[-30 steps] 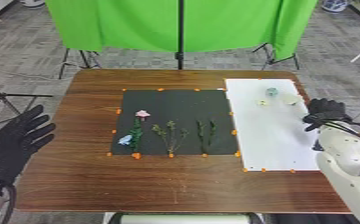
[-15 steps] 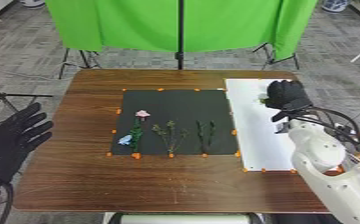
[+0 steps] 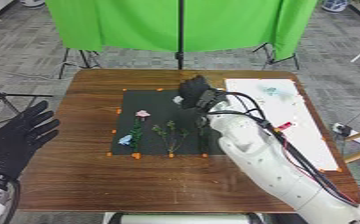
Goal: Arrange flowers
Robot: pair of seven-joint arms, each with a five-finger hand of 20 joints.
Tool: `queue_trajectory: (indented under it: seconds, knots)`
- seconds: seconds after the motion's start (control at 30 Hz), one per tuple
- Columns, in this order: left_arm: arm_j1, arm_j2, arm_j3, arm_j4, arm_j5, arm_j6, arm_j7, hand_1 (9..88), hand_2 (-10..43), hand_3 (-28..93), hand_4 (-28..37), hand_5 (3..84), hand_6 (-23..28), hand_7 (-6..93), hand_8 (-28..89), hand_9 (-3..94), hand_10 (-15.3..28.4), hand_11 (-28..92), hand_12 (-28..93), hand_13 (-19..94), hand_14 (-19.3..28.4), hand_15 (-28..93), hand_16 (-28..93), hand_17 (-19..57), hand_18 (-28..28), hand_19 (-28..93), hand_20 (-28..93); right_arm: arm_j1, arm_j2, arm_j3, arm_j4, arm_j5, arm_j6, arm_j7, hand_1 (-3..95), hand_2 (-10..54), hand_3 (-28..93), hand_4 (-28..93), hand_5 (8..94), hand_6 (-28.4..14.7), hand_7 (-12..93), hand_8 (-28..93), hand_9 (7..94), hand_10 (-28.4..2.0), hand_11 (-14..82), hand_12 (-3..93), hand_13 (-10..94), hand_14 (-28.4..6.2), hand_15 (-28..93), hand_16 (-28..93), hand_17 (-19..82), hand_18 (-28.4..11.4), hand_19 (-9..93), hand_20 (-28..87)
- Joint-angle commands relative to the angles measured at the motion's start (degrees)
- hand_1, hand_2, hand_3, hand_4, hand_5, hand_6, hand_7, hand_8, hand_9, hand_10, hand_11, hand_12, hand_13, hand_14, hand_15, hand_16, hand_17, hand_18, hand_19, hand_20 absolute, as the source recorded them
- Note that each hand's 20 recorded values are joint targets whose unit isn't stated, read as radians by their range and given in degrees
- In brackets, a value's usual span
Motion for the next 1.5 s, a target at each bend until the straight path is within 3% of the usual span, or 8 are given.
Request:
queue_trajectory:
  seconds: [0.03, 0.2, 0.7, 1.17, 1.5]
  knots:
    - [0.3, -0.54, 0.35, 0.39, 0.3, -0.15, -0.8, 25.3, -2.4, 71, -28.3, 27.8, 2.9, 23.6, -13, 21.1, 10.7, 29, 11, 15, 12.9, 43, -5, -10.8, 19.2, 45, 5, -0.1, -2.5, -2.0, 0.1, -3.3, -2.4, -0.8, 48.1, -9.2, 83, -28, 71.7, 2.6, 47, -13, 84.7, -2.6, 22.9, 47.6, 75, -2.3, 58, 35, 34, -16.7, 85, 39]
    - [0.8, -0.67, -0.1, 0.24, 0.32, -0.31, -0.79, 25.3, -2.4, 71, -28.3, 27.8, 2.9, 23.6, -13, 21.1, 10.7, 29, 11, 15, 12.9, 43, -5, -10.8, 19.2, 45, 5, -1.1, -3.3, -2.8, -0.4, -3.7, -2.7, -1.4, 48.0, -9.2, 83, -28, 71.5, 2.6, 47, -13, 84.4, -2.6, 23.0, 47.5, 75, -2.2, 58, 35, 34, -16.7, 85, 39]
    - [-1.2, 0.77, 0.97, 1.37, 0.25, -1.3, -1.5, 25.2, -2.4, 71, -28.3, 27.8, 2.9, 23.5, -13, 21.1, 10.7, 29, 11, 15, 12.9, 43, -5, -10.9, 19.2, 45, 5, -1.7, -4.9, -5.4, -1.1, -4.4, -2.5, 1.7, 47.4, -9.1, 83, -28, 70.9, 2.9, 47, -13, 83.9, -2.6, 22.7, 47.3, 74, -2.4, 58, 35, 33, -16.6, 85, 40]
    - [-1.4, 0.34, 1.03, 1.52, 0.36, -1.57, -1.73, 25.2, -2.4, 71, -28.3, 27.8, 2.9, 23.5, -13, 21.1, 10.8, 29, 11, 15, 13.0, 43, -5, -10.8, 19.2, 45, 5, -1.2, -4.9, -5.0, -0.6, -5.7, -2.7, 1.6, 46.9, -8.9, 82, -28, 67.7, 3.0, 48, -14, 81.2, -2.8, 22.1, 47.0, 72, -2.0, 58, 36, 32, -16.3, 84, 40]
    - [-1.1, -0.09, 0.63, 1.39, 0.45, -1.55, -1.88, 25.3, -2.4, 71, -28.3, 27.9, 2.9, 23.5, -13, 21.1, 10.7, 29, 11, 15, 12.9, 43, -5, -10.7, 19.1, 45, 5, -2.6, -4.3, -2.6, -5.0, -5.6, -6.3, 1.7, 40.4, -9.5, 82, -28, 62.6, 2.3, 47, -15, 76.5, -3.4, 22.0, 45.0, 68, -3.2, 61, 31, 29, -16.4, 82, 41]
